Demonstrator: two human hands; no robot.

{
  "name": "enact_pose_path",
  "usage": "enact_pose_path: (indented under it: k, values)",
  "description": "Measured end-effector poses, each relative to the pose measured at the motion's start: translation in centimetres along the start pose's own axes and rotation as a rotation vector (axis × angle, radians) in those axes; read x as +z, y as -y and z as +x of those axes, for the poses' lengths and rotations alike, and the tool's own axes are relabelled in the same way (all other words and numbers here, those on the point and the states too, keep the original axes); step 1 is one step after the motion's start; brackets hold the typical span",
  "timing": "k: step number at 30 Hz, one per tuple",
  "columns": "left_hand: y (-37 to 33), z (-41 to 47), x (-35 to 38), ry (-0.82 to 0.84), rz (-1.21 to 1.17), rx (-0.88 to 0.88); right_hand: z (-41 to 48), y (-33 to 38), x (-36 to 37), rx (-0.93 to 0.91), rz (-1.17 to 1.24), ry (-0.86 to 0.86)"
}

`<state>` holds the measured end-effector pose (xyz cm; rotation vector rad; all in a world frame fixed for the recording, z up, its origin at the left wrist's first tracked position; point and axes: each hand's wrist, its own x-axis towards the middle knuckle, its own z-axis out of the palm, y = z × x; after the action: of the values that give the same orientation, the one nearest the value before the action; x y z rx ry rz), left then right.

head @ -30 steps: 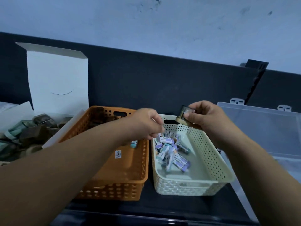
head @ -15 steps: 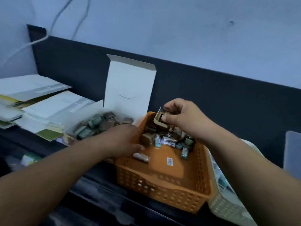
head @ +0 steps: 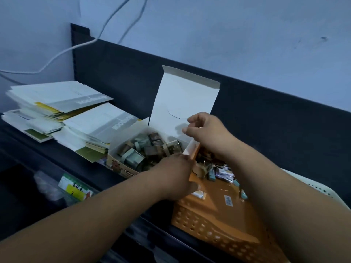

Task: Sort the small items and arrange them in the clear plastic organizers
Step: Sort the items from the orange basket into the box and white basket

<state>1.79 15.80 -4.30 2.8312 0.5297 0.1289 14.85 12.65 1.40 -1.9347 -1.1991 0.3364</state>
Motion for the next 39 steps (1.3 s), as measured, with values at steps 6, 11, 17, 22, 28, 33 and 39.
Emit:
enact_pose_path:
  k: [6, 11, 17, 22, 28, 33, 39]
  values:
    - [-0.7, 1.9, 0.0, -0.100, 0.120, 0.131, -4.2, -4.6, -5.2, 0.132, -0.261, 0.070]
    - [-3.5, 3.8, 0.3, 0.080, 0.054, 0.255, -6.1, -9.2, -6.3, 0.274, -0.464, 0.147]
    - [-5.1, 4.9, 0.9, 0.346, 0.216, 0.185, -5.4, -10.6, -5.6, 0.307, -0.677, 0.284]
    - [-5.2, 5.3, 1.4, 0.405, 0.289, 0.160, -3.8, -10.9, -5.0, 0.309, -0.788, 0.400]
    - [-4.9, 5.6, 1.9, 0.419, 0.236, 0.146, -2.8, -11.9, -4.7, 0.278, -0.881, 0.428]
    - [-4.9, 6.1, 2.1, 0.423, 0.148, 0.105, -2.8, -11.8, -4.7, 0.191, -0.932, 0.371]
    - [-5.3, 6.4, 2.3, 0.416, 0.101, 0.059, -3.6, -12.3, -4.5, 0.147, -0.962, 0.378]
